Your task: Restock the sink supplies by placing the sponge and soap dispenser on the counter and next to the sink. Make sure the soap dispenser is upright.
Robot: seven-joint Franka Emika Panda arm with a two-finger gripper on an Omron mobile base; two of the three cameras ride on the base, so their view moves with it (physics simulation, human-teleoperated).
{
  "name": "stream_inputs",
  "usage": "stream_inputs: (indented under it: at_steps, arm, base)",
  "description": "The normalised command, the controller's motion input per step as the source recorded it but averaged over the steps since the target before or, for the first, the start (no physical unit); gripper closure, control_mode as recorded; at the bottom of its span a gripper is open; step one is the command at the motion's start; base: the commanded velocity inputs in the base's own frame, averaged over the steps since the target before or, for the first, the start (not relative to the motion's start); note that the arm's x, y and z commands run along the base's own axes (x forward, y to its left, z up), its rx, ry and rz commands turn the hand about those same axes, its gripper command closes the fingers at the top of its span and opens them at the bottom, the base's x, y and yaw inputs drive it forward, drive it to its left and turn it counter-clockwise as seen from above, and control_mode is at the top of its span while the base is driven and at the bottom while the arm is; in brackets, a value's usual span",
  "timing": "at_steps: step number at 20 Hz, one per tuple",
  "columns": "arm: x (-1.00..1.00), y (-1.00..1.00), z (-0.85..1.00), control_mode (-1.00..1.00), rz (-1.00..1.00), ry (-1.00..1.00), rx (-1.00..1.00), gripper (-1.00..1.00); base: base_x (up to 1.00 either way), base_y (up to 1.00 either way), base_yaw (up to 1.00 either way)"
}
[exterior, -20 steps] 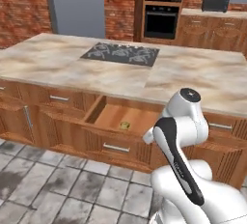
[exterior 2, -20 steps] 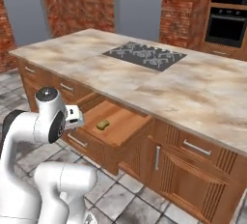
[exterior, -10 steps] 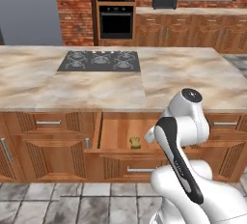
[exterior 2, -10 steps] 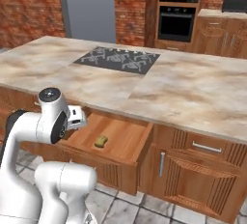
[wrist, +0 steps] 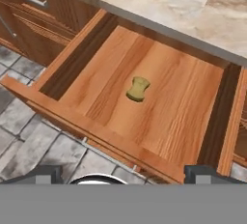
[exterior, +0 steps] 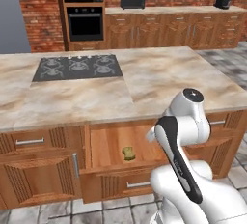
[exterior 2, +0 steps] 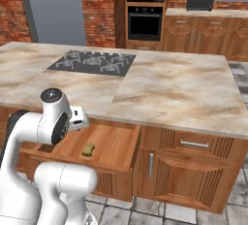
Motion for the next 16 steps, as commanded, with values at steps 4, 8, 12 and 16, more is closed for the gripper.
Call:
stream_inputs:
  at_steps: [4,8,12,16]
  arm:
    - [0.28,0.10,-0.54,-1.00,-0.15,0.25,0.00,-1.00]
    - [0.56,0.30,-0.95,-1.00,-0.21,0.45,0.00,-1.00]
    - [0.64,0.54,-0.73,-1.00,-0.23,0.39,-0.02,-1.00]
    - [0.61,0.32,-0.45,-1.00,-0.17,0.16,0.00,-1.00]
  base:
    - [0.08,0.06,-0.05]
    - [0.00,0.00,0.00]
    - [0.00,0.00,0.00]
    - [0.00,0.00,0.00]
